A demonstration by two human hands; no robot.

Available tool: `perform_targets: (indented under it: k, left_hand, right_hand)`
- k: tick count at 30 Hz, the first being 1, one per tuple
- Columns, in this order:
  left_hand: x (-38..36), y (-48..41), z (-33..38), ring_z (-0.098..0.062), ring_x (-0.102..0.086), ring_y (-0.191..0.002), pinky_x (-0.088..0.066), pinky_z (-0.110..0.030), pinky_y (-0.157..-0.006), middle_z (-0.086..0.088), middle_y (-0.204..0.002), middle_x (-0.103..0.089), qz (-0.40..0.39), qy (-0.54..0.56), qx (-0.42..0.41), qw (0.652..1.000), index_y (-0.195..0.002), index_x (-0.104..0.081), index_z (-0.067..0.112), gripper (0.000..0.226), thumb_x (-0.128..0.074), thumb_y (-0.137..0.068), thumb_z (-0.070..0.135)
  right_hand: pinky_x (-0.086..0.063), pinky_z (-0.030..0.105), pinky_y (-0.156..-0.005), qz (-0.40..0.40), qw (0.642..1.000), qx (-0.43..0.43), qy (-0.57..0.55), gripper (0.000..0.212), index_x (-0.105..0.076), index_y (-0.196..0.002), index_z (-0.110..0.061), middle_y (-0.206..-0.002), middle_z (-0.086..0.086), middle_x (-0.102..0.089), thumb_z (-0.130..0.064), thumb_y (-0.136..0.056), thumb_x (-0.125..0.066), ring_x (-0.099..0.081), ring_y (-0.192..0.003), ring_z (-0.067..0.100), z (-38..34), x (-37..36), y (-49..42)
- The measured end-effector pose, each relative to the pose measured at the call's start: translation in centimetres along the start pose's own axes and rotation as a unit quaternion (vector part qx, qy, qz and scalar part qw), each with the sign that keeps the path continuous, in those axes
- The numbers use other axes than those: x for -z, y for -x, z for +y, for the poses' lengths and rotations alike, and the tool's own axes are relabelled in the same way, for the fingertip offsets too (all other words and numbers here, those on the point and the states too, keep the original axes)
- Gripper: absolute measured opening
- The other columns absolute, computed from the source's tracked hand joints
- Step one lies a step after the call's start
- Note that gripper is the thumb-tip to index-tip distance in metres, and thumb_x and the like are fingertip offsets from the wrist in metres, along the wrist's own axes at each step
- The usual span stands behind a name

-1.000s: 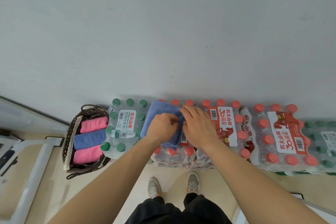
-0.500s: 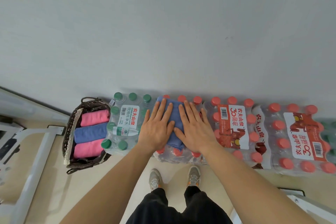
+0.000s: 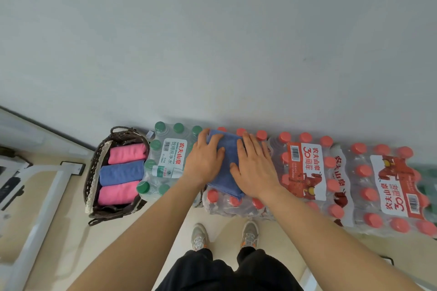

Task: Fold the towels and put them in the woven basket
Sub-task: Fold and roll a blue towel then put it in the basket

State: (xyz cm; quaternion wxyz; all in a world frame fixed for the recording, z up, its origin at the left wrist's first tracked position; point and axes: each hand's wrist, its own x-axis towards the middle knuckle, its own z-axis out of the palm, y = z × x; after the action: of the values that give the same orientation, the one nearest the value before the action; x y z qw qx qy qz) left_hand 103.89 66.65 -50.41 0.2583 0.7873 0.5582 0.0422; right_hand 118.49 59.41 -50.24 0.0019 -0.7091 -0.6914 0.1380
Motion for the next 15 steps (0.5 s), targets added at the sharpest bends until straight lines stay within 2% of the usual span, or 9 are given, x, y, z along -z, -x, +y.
perform_targets:
  k: [2, 5, 8, 10, 13, 15]
  left_hand:
    - [1.2, -1.1, 0.1, -0.038, -0.054, -0.118, -0.045, -0.044, -0.09, -0.015, -0.149, -0.032, -0.002, 0.051, 0.034, 0.998, -0.143, -0.038, 0.016, 0.045, -0.043, -0.099, 0.018]
    - [2.1, -2.5, -0.1, -0.037, -0.046, -0.129, -0.039, -0.043, -0.103, -0.021, -0.146, -0.04, -0.048, 0.074, 0.085, 0.992, -0.146, -0.031, 0.006, 0.049, -0.042, -0.099, 0.014]
    - [2.9, -3.3, -0.1, -0.038, -0.046, -0.129, -0.04, -0.041, -0.101, -0.024, -0.143, -0.045, -0.096, 0.07, 0.114, 0.986, -0.147, -0.026, 0.003, 0.055, -0.047, -0.099, 0.018]
    - [3.4, -3.7, 0.0, -0.037, -0.046, -0.129, -0.04, -0.039, -0.099, -0.023, -0.144, -0.044, -0.118, 0.063, 0.122, 0.983, -0.149, -0.024, 0.001, 0.06, -0.051, -0.099, 0.022]
    - [3.7, -4.0, -0.3, -0.035, -0.05, -0.125, -0.043, -0.037, -0.094, -0.02, -0.14, -0.049, -0.124, 0.043, 0.124, 0.983, -0.142, -0.036, 0.0, 0.057, -0.058, -0.097, 0.029]
    - [3.9, -4.3, -0.5, -0.031, -0.058, -0.107, -0.046, -0.035, -0.081, -0.019, -0.127, -0.059, -0.121, 0.028, 0.119, 0.985, -0.126, -0.051, 0.002, 0.044, -0.061, -0.095, 0.032]
  right_hand:
    - [-0.009, 0.047, -0.123, 0.029, 0.999, 0.012, -0.021, 0.073, -0.019, -0.154, -0.002, -0.163, 0.016, -0.013, -0.043, -0.097, -0.039, -0.012, -0.151, 0.028, -1.7, 0.4, -0.2]
    - [-0.005, 0.046, -0.123, -0.003, 1.0, 0.024, -0.01, 0.076, -0.008, -0.156, -0.003, -0.164, 0.014, -0.001, -0.046, -0.1, -0.036, -0.003, -0.152, 0.028, -3.5, -0.7, -0.2]
    - [-0.019, 0.05, -0.121, -0.018, 1.0, 0.001, 0.004, 0.076, -0.02, -0.155, -0.006, -0.163, 0.015, -0.013, -0.053, -0.096, -0.028, -0.013, -0.151, 0.03, -3.5, -1.9, 0.3]
    - [-0.021, 0.051, -0.119, -0.011, 1.0, 0.006, 0.009, 0.076, -0.027, -0.155, -0.009, -0.162, 0.015, -0.02, -0.056, -0.094, -0.028, -0.021, -0.149, 0.032, -2.9, -2.6, 0.5]
    - [-0.008, 0.048, -0.118, -0.008, 0.999, 0.04, 0.027, 0.078, -0.016, -0.157, -0.016, -0.163, 0.016, -0.011, -0.06, -0.094, -0.028, -0.013, -0.15, 0.033, -1.9, -3.0, 0.7]
    - [-0.001, 0.05, -0.12, -0.022, 0.997, 0.068, 0.038, 0.079, -0.004, -0.158, -0.023, -0.164, 0.015, 0.002, -0.063, -0.093, -0.025, -0.001, -0.151, 0.034, -1.2, -3.0, 0.6]
